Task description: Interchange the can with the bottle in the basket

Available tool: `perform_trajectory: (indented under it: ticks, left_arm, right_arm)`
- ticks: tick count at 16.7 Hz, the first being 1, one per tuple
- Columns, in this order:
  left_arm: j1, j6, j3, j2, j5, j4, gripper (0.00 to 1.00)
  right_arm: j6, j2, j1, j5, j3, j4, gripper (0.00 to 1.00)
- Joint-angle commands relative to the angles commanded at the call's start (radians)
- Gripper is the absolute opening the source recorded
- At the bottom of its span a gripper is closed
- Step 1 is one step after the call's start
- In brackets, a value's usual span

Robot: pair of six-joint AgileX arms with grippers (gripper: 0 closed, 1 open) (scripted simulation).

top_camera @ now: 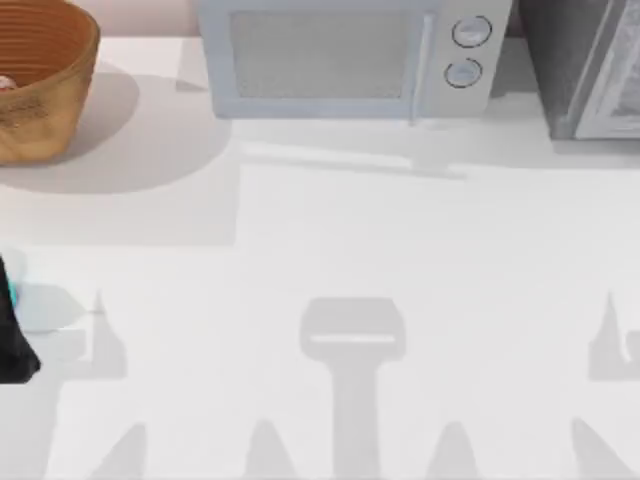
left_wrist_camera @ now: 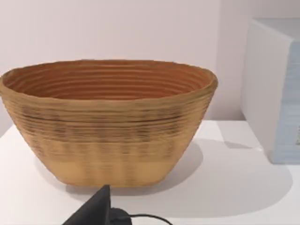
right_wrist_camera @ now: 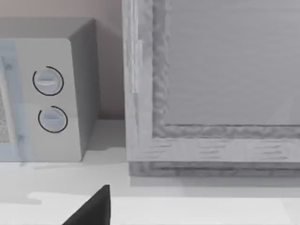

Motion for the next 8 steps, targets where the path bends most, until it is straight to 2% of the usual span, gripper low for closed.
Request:
perform_trajectory:
  ticks: [4,8]
  left_arm:
    - [0.005,0.001,0.014,0.025,-0.002,-0.02,1.0]
    - [0.028,0.012,0.14,0.186,0.001,-0.129,1.0]
  right_arm:
    - [0.0,0.0,0.0,0.0,0.0,0.0,1.0]
    - [0.0,0.0,0.0,0.0,0.0,0.0,1.0]
